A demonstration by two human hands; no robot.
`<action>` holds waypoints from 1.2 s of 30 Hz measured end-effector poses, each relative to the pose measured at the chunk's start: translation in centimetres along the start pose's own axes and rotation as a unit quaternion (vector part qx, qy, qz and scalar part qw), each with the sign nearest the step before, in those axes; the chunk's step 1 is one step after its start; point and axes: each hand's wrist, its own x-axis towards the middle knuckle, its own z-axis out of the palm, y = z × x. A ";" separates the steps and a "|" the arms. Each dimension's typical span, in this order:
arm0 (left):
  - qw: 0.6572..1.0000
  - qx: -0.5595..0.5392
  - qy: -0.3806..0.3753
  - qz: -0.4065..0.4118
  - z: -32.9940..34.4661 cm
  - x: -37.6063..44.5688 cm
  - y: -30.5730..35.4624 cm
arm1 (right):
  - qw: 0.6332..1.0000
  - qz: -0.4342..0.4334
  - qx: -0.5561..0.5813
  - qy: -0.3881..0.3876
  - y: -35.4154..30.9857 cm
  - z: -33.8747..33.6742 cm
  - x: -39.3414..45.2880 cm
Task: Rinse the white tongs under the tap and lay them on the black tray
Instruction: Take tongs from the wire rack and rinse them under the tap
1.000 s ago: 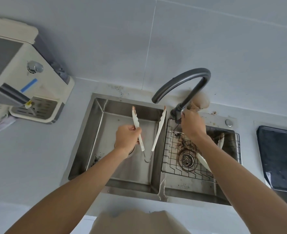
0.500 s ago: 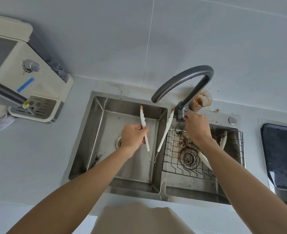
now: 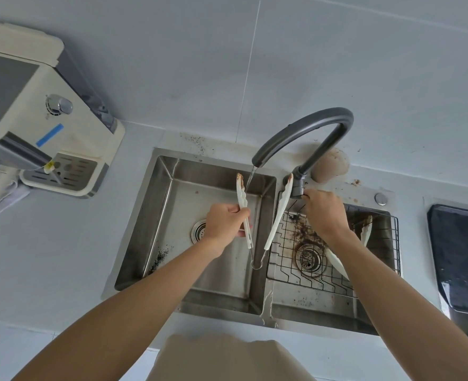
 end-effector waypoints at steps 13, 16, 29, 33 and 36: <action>0.995 -0.060 -0.061 -0.044 1.1 0.6 0.0 | 0.962 0.148 0.215 0.081 -2.1 -0.6 -3.8; 0.990 -0.093 -0.062 -0.081 1.6 0.7 0.0 | 0.883 0.199 0.424 -0.026 -4.2 -1.0 -5.8; 0.993 -0.035 -0.069 -0.087 3.0 1.1 -1.1 | 0.737 0.174 0.600 -0.258 -5.7 0.2 -10.6; 0.994 -0.053 -0.061 -0.067 3.3 1.7 -0.3 | 0.708 0.182 0.633 -0.256 -5.4 -0.2 -10.8; 0.996 -0.063 -0.037 -0.055 3.2 2.6 0.4 | 0.697 0.193 0.640 -0.259 -4.8 -0.3 -11.0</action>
